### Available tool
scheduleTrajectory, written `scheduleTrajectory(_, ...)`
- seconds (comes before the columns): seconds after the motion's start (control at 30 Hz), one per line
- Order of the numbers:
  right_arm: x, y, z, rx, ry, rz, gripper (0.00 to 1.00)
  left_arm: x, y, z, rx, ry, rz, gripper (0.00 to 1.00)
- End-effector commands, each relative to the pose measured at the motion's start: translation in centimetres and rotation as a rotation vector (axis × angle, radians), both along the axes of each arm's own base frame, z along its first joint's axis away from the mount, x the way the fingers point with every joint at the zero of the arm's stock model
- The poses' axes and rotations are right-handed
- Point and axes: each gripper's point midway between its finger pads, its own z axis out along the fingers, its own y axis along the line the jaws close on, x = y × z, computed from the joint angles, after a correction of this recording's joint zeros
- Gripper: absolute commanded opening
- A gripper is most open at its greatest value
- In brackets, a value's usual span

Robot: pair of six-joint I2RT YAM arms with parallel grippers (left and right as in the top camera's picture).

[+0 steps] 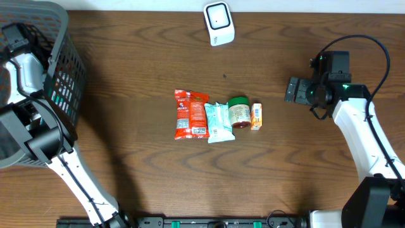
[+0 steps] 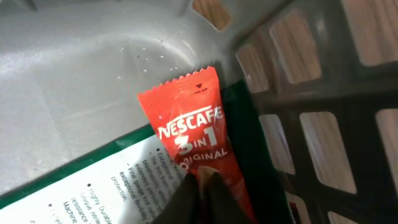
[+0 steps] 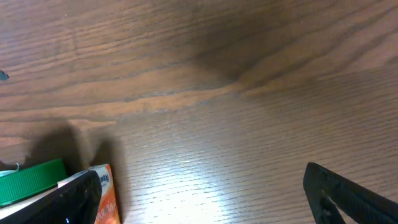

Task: Scan the item barcode
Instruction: 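Reach into the basket and grasp a red Nescafe stick with the left gripper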

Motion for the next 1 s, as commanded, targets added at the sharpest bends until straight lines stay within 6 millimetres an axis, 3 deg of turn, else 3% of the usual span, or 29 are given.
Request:
scheduleTrajectory(0.0, 0.3, -0.3, 1.0, -0.011, -0.026, -0.001, 0.99, -0.4, -0.7, -0.9, -0.014, 0.028, -0.029, 0.07)
scheduleTrajectory(0.27, 0.3, -0.3, 1.0, -0.011, -0.026, -0.001, 0.99, -0.9, 0.6, 8.4, 0.062, -0.097, -0.005, 0.07)
scheduleTrajectory(0.47, 0.3, -0.3, 1.0, -0.011, -0.026, -0.001, 0.99, -2.9, 1.8, 14.8, 0.112, -0.176, 0.03, 0.07)
scheduleTrajectory(0.63, 0.3, -0.3, 1.0, -0.011, -0.026, -0.001, 0.99, -5.3, 1.6, 17.7, 0.112, -0.172, 0.048, 0.07)
scheduleTrajectory(0.83, 0.3, -0.3, 1.0, -0.011, -0.026, -0.001, 0.99, -7.5, 0.0, 16.6, 0.055, -0.073, 0.04, 0.07)
scheduleTrajectory(0.97, 0.3, -0.3, 1.0, -0.011, -0.026, -0.001, 0.99, -8.2, -0.4, 18.5, 0.079, -0.084, 0.02, 0.07)
